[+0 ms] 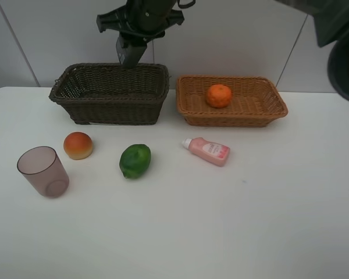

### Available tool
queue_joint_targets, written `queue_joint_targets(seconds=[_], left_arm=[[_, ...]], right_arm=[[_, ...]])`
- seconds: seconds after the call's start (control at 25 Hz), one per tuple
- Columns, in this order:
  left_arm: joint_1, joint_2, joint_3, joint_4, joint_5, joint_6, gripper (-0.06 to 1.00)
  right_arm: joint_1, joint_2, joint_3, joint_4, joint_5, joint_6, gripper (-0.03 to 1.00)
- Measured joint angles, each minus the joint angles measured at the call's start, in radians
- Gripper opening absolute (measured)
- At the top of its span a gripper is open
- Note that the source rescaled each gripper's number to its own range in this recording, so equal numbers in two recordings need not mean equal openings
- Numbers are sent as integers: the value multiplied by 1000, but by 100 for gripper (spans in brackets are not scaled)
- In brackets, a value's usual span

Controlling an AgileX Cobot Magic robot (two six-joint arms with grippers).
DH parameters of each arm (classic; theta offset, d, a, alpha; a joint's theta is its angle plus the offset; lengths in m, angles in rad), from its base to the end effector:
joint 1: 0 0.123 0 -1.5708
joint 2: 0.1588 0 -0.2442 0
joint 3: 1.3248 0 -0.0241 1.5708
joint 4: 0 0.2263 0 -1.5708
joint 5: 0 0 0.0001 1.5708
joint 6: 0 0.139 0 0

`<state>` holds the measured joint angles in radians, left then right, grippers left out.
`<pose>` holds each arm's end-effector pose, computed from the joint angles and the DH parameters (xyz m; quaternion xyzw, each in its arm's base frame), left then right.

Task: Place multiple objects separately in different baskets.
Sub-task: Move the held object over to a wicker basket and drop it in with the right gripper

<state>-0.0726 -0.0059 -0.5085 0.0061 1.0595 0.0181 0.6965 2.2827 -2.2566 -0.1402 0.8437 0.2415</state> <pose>0.0561 -0.0033 0.2466 0.0384 0.8483 -0.0113 0.5281 0.4002 0.3158 0.2211 -0.2300 0.8922 0.1141 0.3716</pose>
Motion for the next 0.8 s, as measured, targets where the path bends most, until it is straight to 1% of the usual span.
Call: queue_joint_targets(seconds=[0.2, 0.36, 0.48, 0.8], left_arm=[[0, 0, 0, 0, 0, 0, 100], [0, 0, 0, 0, 0, 0, 100], [0, 0, 0, 0, 0, 0, 100], [0, 0, 0, 0, 0, 0, 100]], right_arm=[[-11, 84, 0, -1, -150, 0, 0], [-14, 149, 0, -1, -218, 0, 0], [-14, 187, 0, 2, -243, 0, 0], [-14, 236, 0, 2, -251, 0, 0]])
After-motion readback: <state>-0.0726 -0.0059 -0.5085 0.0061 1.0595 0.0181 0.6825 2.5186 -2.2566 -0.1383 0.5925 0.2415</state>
